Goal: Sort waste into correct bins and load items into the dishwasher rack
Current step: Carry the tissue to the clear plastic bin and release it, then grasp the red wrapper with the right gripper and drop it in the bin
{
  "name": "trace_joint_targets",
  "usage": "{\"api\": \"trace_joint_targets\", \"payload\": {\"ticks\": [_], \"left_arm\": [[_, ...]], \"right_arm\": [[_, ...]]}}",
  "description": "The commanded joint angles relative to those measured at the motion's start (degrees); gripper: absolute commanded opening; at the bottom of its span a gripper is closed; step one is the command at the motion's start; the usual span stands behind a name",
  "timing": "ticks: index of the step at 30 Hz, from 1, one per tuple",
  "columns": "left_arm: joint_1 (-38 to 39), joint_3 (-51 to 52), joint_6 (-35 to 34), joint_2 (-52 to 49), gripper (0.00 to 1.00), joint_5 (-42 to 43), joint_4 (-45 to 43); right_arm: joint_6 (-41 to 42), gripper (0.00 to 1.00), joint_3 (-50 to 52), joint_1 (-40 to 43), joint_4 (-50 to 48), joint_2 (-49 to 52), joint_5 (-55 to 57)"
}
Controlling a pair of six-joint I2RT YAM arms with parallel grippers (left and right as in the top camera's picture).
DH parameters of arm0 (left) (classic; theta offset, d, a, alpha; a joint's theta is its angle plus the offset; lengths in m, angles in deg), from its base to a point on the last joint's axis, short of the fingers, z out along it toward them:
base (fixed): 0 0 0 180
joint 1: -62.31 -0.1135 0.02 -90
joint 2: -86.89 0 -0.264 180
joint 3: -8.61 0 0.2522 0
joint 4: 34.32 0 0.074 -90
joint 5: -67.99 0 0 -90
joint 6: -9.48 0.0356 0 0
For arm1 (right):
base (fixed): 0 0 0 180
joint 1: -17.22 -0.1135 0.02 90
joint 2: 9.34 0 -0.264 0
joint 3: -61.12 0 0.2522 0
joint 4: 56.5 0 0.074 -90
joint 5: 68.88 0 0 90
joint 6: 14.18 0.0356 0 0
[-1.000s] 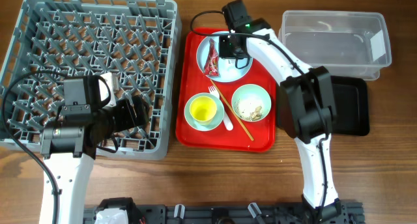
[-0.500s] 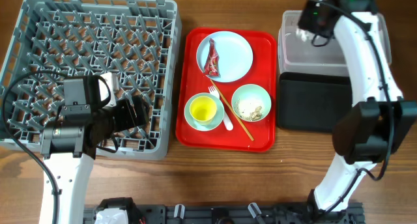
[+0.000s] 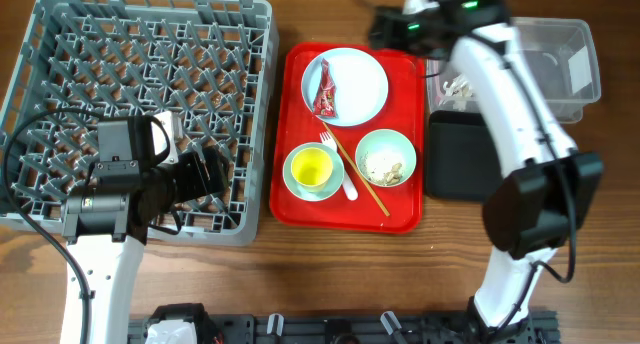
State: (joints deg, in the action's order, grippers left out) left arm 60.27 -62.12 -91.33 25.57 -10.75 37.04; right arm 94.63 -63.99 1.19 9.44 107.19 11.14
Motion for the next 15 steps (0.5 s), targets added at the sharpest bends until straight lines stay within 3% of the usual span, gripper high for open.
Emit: {"api": "trace_joint_targets", "payload": {"ticks": [1,4,7,15], "left_arm": [[-0.2,-1.1,-0.3,-0.1,1.0,0.9,-0.2],[-0.2,-1.1,-0.3,-0.1,1.0,0.9,-0.2],[-0.2,-1.1,-0.3,-0.1,1.0,0.9,-0.2],[-0.2,-1.1,-0.3,-0.1,1.0,0.9,-0.1]], "right_arm": [[3.2,0.9,0.8,-5.9,-1.7,3.4,4.2],[9.5,0.9,0.8,-10.6,-2.9,6.3,11.7],[11.7,0.89,0.8,-13.7,-4.5,9.9,12.1],[20.4,0.81,0.8,-14.5,-5.0,17.7,14.1]]}}
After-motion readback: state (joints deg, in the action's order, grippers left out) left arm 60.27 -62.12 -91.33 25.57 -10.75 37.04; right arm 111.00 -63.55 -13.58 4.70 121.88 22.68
